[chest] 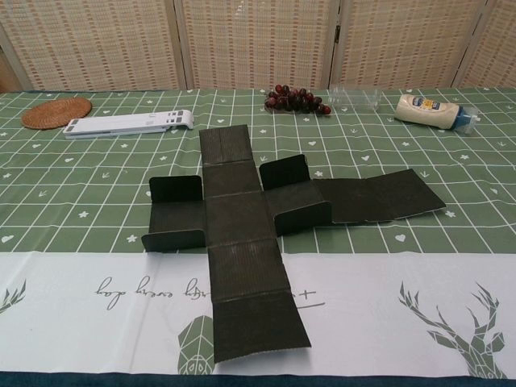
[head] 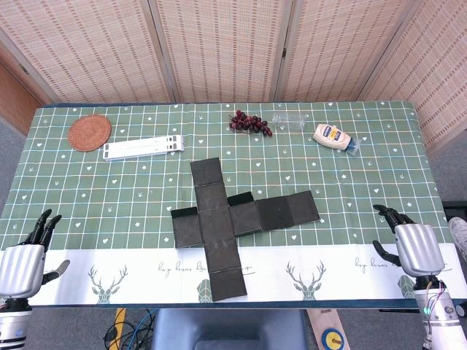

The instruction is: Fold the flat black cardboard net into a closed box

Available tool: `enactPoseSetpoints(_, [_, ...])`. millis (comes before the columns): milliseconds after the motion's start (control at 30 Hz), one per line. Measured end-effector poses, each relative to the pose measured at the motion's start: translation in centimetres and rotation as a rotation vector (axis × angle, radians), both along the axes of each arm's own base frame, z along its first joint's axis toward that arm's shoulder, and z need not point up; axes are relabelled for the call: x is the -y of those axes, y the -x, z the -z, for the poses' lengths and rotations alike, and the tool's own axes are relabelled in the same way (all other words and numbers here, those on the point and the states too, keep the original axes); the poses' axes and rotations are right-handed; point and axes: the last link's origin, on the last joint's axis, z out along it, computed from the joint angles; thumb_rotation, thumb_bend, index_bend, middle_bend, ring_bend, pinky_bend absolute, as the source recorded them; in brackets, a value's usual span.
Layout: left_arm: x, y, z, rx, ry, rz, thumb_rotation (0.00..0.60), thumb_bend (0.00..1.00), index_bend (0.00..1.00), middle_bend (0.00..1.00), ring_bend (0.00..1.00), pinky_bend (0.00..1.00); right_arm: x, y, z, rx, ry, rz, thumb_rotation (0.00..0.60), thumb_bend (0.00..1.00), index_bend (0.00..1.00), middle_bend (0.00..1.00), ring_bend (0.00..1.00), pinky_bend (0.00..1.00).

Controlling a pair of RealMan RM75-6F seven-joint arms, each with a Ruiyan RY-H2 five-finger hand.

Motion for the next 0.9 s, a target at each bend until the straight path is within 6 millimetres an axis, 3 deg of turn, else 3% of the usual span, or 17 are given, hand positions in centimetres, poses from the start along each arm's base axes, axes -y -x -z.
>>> enactPoseSetpoints(200, [0.4, 0.2, 0.0, -0.004, 0.016, 0.003, 0.600, 0.13, 0.12, 0.09, 0.36, 0.67, -0.6, -1.3, 0.3, -0.013, -0.034, -0.048, 0.600, 0.29, 0.20, 0.32, 0.46, 0.76])
enactPoseSetpoints(333, [0.6, 0.4, -0.2, 0.004, 0.012, 0.005, 0.600, 0.13, 0.13, 0.10, 0.36, 0.67, -0.2, -2.2, 0.8, -0.039, -0.076, -0.071, 0.600, 0.29, 0.18, 0.27, 0.53, 0.80])
enactPoseSetpoints(500, [0.7, 0.5, -0.2, 0.014, 0.014, 0.011, 0.600, 0.13, 0.13, 0.11, 0.36, 0.67, 1.5, -4.2, 1.9, -0.097, -0.164, -0.114, 0.600, 0.27, 0.07, 0.21, 0.72, 0.95])
enactPoseSetpoints(633, [0.6, 0.6, 0.0, 0.018, 0.022, 0.018, 0.600, 0.13, 0.13, 0.11, 0.36, 0.67, 3.5, -5.8, 3.1, -0.149, -0.234, -0.122, 0.600, 0.23, 0.01, 0.16, 0.73, 0.97])
enactPoseSetpoints(900, [0.7, 1.1, 0.1, 0.029, 0.020, 0.024, 0.600, 0.13, 0.14, 0.12, 0.36, 0.67, 7.3, -8.3, 6.8, -0.257, -0.367, -0.080, 0.600, 0.21, 0.00, 0.13, 0.74, 0.97])
